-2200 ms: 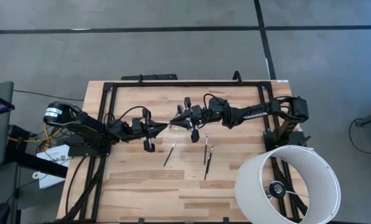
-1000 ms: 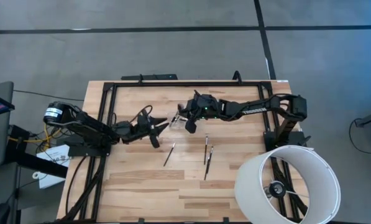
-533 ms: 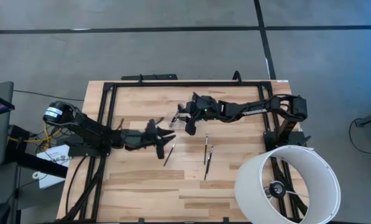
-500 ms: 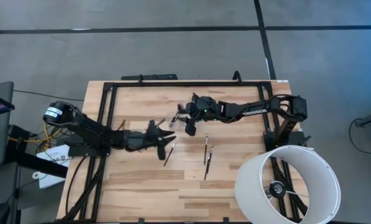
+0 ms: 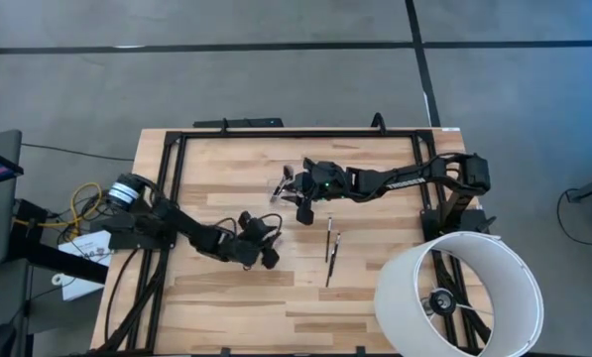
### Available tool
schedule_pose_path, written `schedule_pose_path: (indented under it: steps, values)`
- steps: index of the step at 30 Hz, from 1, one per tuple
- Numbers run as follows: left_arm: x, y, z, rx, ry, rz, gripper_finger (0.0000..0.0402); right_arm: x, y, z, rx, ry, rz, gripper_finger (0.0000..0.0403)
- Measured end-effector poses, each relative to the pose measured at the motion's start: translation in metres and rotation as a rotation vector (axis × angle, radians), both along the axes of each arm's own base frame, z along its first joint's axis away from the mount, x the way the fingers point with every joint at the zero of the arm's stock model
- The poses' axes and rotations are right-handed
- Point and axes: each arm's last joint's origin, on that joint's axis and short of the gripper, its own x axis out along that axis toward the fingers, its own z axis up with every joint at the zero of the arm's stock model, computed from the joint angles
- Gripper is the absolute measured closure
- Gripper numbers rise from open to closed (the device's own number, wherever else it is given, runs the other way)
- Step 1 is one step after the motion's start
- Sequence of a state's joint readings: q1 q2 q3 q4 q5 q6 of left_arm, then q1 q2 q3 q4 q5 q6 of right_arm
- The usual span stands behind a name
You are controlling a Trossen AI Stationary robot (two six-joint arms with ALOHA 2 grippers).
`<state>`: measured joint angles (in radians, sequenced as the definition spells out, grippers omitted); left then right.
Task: Put items in baskets/containers
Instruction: Put the eyeshadow brush into the transparent organizer
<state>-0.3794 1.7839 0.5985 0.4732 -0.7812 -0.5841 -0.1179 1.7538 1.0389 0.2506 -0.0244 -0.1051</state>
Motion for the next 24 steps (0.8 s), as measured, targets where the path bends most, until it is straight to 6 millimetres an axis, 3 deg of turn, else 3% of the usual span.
schedule_pose_path:
  steps: [12, 24]
  values:
    - [0.0, -0.002, -0.009, 0.016, 0.033, -0.006, 0.0298, 0.001, 0.002, 0.002, -0.002, -0.021, 0.007, 0.0276]
    - [-0.002, -0.003, -0.051, 0.03, 0.077, 0.077, 0.0303, 0.001, 0.002, 0.002, -0.002, -0.02, 0.008, 0.0276]
